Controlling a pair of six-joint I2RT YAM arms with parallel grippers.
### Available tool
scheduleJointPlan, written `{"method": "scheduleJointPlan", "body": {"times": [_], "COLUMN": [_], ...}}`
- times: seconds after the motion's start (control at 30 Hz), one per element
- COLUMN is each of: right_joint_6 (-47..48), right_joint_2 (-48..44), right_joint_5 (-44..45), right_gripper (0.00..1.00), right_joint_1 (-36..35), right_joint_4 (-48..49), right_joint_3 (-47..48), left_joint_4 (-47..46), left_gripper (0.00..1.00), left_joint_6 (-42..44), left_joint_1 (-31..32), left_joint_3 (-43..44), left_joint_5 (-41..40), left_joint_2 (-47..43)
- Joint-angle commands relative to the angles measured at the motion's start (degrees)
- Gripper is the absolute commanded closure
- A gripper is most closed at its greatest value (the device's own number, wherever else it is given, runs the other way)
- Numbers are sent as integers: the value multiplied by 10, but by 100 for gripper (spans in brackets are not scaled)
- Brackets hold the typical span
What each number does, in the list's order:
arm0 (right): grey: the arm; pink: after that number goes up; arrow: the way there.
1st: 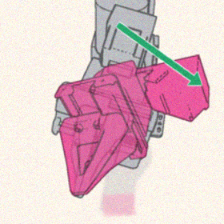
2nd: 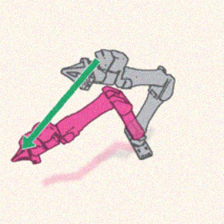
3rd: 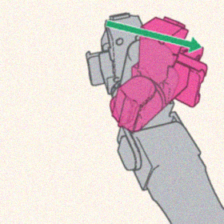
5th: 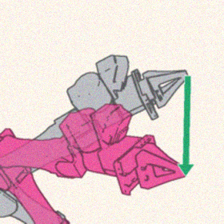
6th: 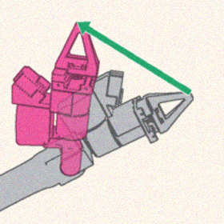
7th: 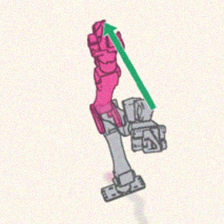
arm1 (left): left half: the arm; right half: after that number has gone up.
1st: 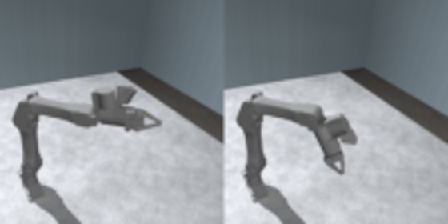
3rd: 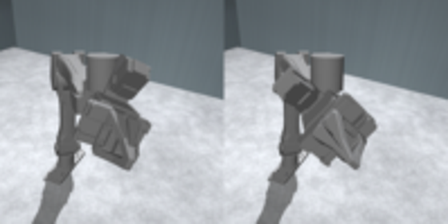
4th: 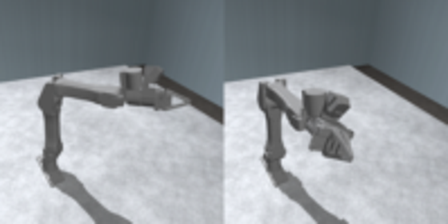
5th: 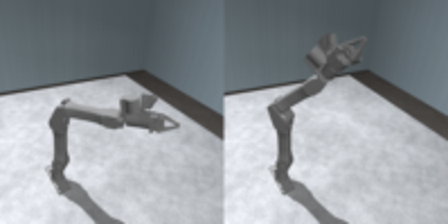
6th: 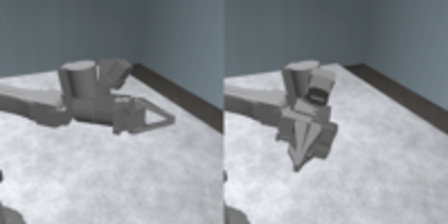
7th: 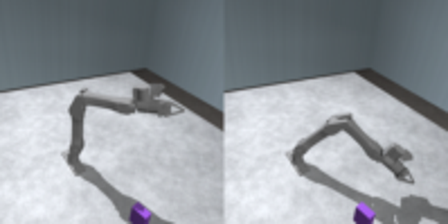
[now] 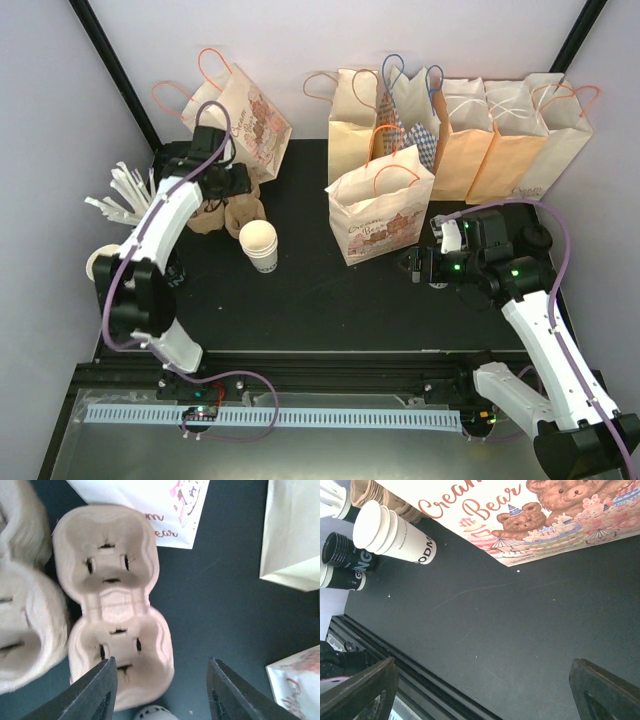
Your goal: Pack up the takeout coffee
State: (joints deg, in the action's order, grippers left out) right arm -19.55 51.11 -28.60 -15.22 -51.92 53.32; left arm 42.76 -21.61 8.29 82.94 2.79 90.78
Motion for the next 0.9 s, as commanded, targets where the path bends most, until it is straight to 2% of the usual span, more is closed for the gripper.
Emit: {"method": "scheduleJointPlan", "body": {"times": [0.0, 0.07, 0.13, 0.33, 0.5, 0.7, 0.87], "right_joint_6": [18, 19, 18, 19, 15, 14, 14], "right_joint_2": [-2, -5, -10, -9, -10, -16, -17], "right_joint_5": [-19, -17, -14, -11, -14, -11, -10], "right_gripper": [4, 4, 4, 4, 4, 4, 4], "right_joint_1": [1, 1, 1, 1, 1, 1, 1], "right_joint_4": [-9, -9, -9, -7, -6, -11, -11], "right_joint_3": [7, 7, 3, -4, 0, -5, -9], "left_joint_4": [101, 130, 125, 4, -73, -120, -129], "left_gripper": [53, 55, 54, 51, 55, 60, 60], "left_joint_6": [22, 20, 11, -69, -131, -149, -157], "left_joint_1": [-3, -3, -3, -4, -14, -33, -43], "left_joint_3": [99, 120, 100, -49, -133, -163, -162], "left_joint_5": [4, -10, -20, -2, 4, 47, 53], "left_joint_2": [100, 134, 137, 54, 9, 16, 31]}}
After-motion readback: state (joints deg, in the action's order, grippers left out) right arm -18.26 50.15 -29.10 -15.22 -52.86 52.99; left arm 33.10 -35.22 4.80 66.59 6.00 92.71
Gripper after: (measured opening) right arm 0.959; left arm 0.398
